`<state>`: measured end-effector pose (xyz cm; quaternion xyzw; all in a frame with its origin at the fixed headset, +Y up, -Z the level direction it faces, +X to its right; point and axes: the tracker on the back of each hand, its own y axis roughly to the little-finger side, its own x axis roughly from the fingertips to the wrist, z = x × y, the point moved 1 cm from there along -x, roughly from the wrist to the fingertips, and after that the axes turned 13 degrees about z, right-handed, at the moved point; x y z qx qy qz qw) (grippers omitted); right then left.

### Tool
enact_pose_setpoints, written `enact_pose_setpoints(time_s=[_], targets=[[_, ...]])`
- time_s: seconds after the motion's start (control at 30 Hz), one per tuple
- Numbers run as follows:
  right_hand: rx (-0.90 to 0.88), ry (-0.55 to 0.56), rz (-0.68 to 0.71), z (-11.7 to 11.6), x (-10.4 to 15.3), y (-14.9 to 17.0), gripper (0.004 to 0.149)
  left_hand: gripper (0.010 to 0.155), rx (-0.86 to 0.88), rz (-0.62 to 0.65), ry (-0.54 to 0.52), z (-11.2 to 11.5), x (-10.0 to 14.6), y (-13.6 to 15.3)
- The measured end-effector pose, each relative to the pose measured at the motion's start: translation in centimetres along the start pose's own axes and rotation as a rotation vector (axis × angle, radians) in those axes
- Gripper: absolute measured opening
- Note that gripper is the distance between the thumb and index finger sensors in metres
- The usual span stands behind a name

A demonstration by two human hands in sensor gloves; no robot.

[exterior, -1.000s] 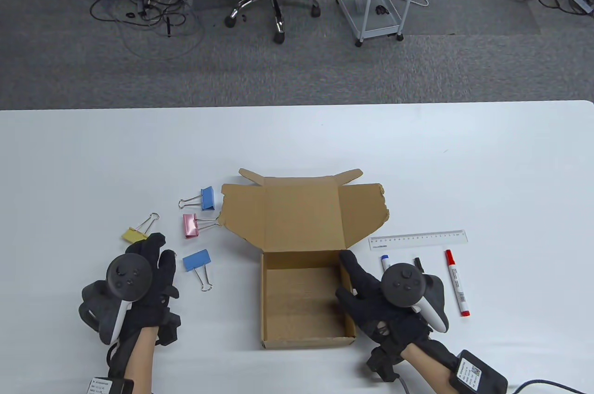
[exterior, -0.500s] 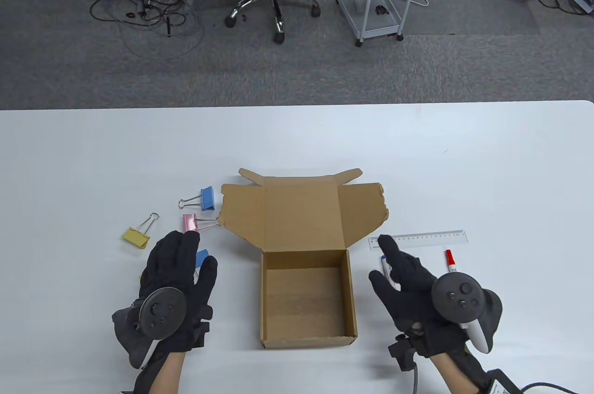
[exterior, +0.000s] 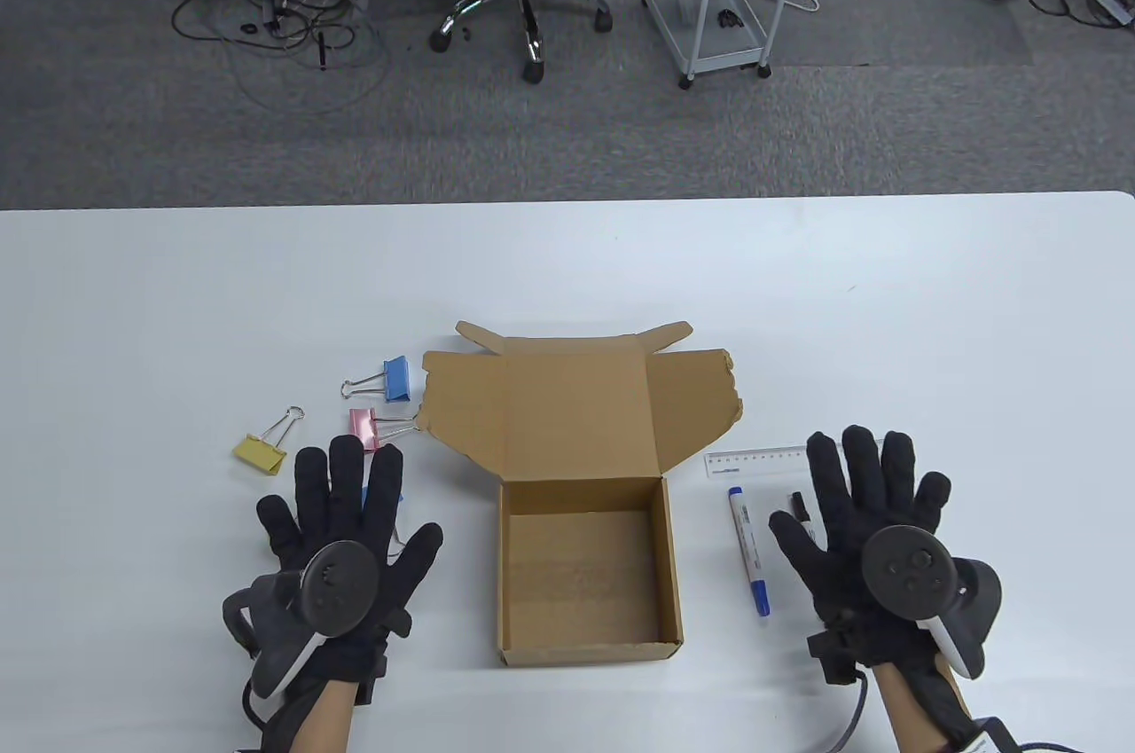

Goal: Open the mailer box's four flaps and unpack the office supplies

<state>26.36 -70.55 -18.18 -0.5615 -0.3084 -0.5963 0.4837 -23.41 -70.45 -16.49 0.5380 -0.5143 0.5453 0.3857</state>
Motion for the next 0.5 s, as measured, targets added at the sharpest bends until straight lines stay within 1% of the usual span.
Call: enact_pose_setpoints(time_s=[0.17, 0.37, 0.5], targets=[[0.036, -0.093, -0.033, -1.0, -0.2, 0.1, 0.078, 0.081, -0.06, -0.02, 0.038, 1.0, -0.3, 0.0], [0.024, -0.101, -0.03, -1.7, -0.4, -0.1, 0.078, 0.08, -0.072, -0.077, 0.095, 2.2, -0.6, 0.9], [0.021, -0.118, -0.018, -2.0, -0.6, -0.2, 0.078, 0.08, -0.067, -0.088, 0.094, 2.4, -0.7, 1.1]])
